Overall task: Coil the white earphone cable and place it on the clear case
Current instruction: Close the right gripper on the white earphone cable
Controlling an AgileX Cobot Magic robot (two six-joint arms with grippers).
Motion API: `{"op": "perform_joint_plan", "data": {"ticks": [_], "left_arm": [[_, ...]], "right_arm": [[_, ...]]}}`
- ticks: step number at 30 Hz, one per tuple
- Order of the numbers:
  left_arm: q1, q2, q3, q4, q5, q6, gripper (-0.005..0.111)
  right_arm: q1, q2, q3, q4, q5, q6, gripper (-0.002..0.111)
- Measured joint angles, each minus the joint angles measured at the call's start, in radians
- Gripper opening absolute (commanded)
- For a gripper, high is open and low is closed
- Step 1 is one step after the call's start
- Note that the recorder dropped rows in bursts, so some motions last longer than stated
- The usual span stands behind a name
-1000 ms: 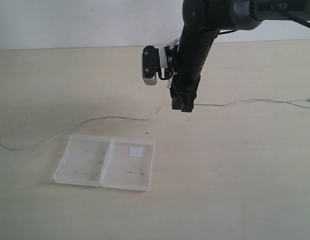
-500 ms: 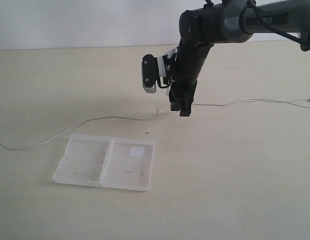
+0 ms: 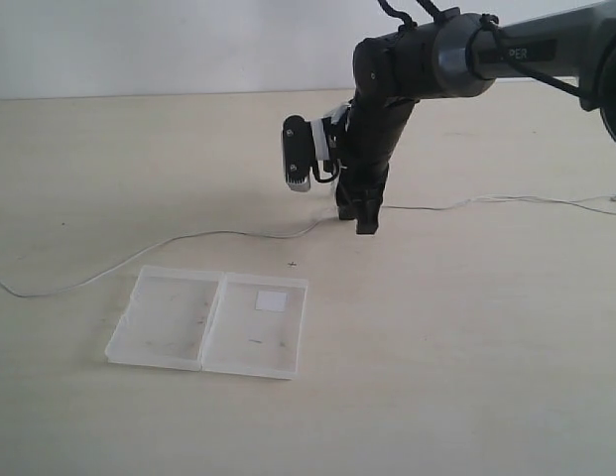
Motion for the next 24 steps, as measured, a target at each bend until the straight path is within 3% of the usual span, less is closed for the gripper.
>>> {"op": "perform_joint_plan", "data": {"ticks": [7, 24], "left_arm": [[0.000, 0.000, 0.000, 0.000, 0.000, 0.000, 0.000], [0.000, 0.000, 0.000, 0.000, 0.000, 0.000, 0.000]], "right_arm": [[0.000, 0.004, -0.002, 0.000, -0.004, 0.000, 0.027], [0.000, 0.011, -0.011, 0.012, 0.029, 0.000, 0.027]]}}
